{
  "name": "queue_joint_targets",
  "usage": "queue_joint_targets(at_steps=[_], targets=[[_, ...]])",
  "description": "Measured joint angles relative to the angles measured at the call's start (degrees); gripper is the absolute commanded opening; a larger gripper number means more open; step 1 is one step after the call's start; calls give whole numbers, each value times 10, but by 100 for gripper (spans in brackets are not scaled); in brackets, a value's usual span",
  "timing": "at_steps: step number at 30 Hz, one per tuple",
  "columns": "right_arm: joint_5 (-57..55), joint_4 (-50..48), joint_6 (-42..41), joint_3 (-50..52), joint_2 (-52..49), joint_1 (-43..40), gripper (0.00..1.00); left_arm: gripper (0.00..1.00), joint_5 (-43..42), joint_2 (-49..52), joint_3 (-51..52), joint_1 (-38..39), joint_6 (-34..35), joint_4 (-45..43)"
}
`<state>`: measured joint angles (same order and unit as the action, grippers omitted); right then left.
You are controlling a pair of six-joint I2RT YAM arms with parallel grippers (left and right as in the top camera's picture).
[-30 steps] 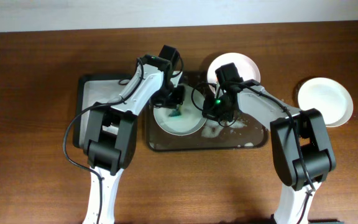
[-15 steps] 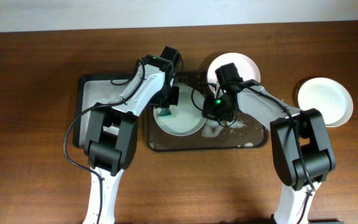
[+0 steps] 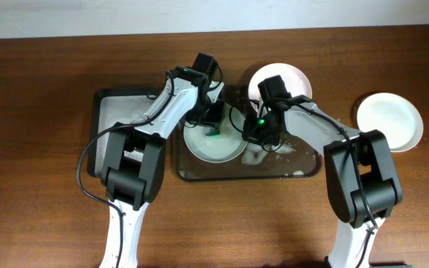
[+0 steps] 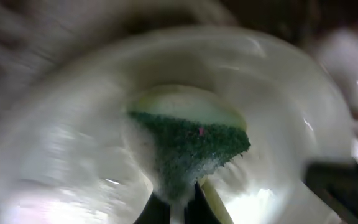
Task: Clean dirty plates on tray and stack at the side
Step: 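Scrub the pale green plate with the sponge while right gripper holds it, then lift the sponge away and raise the plate with the right gripper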
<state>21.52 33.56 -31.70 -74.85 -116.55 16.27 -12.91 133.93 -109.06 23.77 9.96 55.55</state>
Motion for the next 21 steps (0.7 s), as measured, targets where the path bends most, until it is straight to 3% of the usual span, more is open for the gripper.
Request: queue_joint_targets(at_steps=[8, 21], targets=[[0, -3, -1, 0, 0, 0, 4, 1, 137, 0, -1, 3, 56, -9], [-32, 45, 2, -4, 14, 3, 4, 1, 178, 0, -54, 3, 66, 172]])
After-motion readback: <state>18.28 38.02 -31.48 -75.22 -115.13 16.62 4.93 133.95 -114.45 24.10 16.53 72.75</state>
